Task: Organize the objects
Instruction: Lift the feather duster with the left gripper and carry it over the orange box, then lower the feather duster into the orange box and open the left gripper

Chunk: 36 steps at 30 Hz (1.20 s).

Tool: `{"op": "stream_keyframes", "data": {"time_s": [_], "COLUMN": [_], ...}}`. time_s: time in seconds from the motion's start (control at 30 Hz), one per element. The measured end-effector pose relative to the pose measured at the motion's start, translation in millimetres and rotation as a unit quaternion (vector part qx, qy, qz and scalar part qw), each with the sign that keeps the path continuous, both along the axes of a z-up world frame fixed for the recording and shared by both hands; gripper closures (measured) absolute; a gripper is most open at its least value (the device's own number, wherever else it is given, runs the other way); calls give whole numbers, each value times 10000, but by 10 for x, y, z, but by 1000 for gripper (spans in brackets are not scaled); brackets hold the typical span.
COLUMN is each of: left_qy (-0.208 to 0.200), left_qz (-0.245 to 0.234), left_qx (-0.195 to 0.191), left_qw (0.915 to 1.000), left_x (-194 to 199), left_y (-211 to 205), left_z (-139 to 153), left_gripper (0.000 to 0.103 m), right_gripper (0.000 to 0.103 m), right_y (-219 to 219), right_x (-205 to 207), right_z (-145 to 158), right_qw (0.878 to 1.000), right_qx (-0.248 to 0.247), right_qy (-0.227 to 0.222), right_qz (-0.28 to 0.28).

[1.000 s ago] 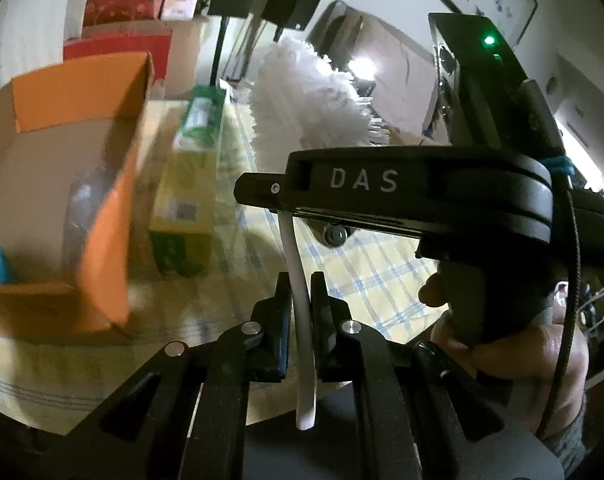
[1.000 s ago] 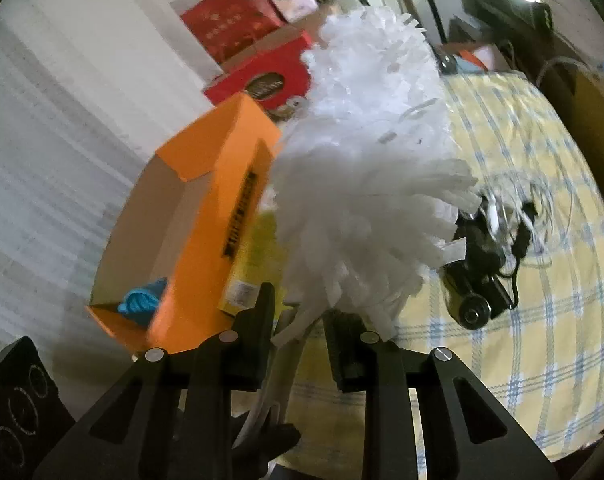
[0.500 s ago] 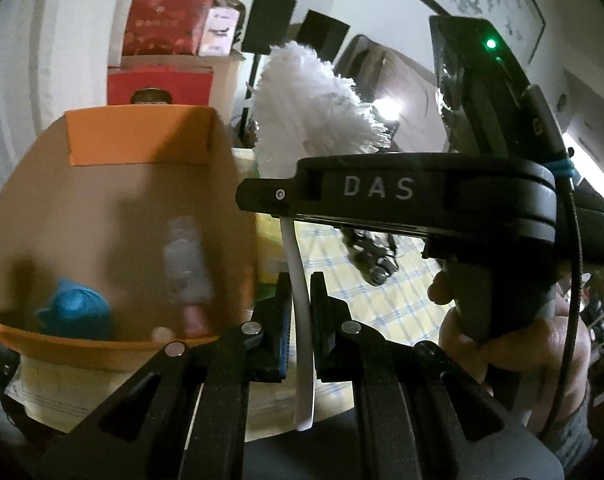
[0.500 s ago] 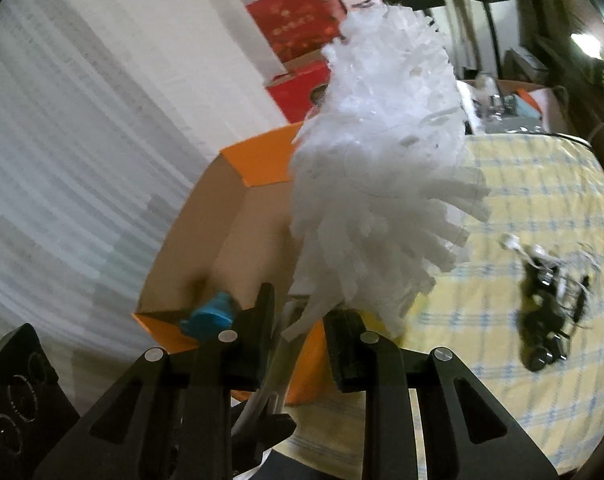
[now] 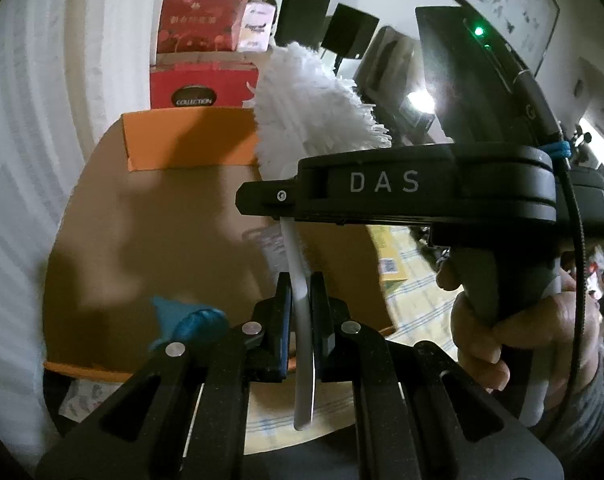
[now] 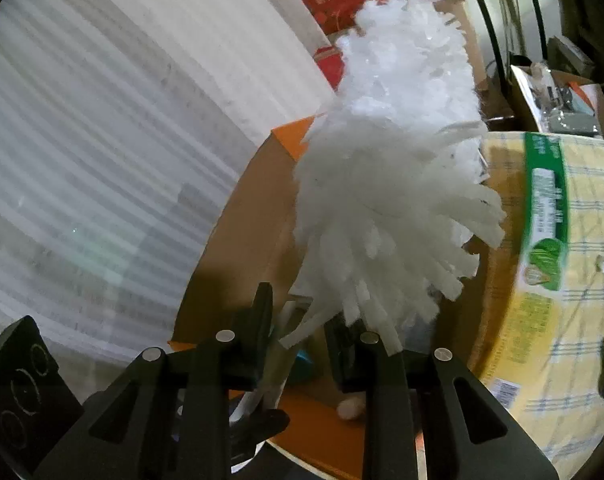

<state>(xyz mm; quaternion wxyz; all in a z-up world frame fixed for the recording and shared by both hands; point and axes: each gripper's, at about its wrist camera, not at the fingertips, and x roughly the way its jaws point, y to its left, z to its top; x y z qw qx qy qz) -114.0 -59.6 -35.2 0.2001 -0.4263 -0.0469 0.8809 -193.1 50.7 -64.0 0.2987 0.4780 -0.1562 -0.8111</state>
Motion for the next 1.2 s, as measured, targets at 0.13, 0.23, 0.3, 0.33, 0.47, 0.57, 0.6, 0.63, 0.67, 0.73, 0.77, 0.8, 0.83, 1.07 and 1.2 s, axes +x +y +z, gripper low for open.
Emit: {"op": "stream_keyframes", "data": {"time_s": [0.13,0.23,0.3,0.33,0.47,0.57,0.6,0.63,0.67,0.73,0.77,0.8,0.83,1.07,1.2], "left_qy": [-127,-205,-223,-276,-368,-457,-508,-555,-586,-604,-613,-639,-679,-690,-441], "left_qz": [-90,-311,-630,-781,-1001,-1147,-1168,-1183,-1161,-1003,-885,-804,-732,-264,-199], "left_qx": [-64,-334,-656,-774,-1010,-1145,-1116,-1080,-1049,-1172,-1302,-1354,-1333,-943,-660], "left_qw": [9999,9987,9956,9936,9892,9857,9855,9855,9859,9862,9856,9855,9860,9928,9966], "left_x": [-77,-138,-165,-204,-291,-365,-382,-411,-434,-458,-476,-484,-489,-477,-400], "left_y": [-128,-151,-135,-153,-215,-253,-266,-295,-325,-369,-391,-409,-440,-592,-567], "left_z": [-74,-119,-118,-122,-135,-183,-195,-216,-237,-288,-332,-363,-396,-403,-294], "left_gripper": [95,94,93,93,95,95,95,93,93,93,93,93,93,64,37], "right_gripper": [78,78,78,78,75,74,74,72,70,69,69,69,69,62,48], "right_y": [-141,-216,-257,-266,-298,-347,-370,-378,-384,-379,-390,-398,-408,-256,-115], "right_x": [-63,-125,-165,-180,-248,-282,-295,-309,-317,-315,-313,-304,-290,-134,-40], "right_z": [-83,-156,-210,-230,-278,-337,-363,-377,-388,-399,-395,-385,-381,-197,-47], "right_qw": [9999,9997,9993,9991,9982,9976,9974,9971,9969,9968,9969,9971,9973,9988,9989], "right_qx": [15,5,7,-20,-136,-157,-150,-149,-146,-109,-51,27,77,205,432], "right_qy": [-112,-242,-373,-422,-570,-664,-698,-729,-767,-793,-791,-763,-726,-424,-157], "right_qz": [-44,-78,-101,-102,-155,-147,-139,-130,-109,-31,-1,35,62,118,27]}}
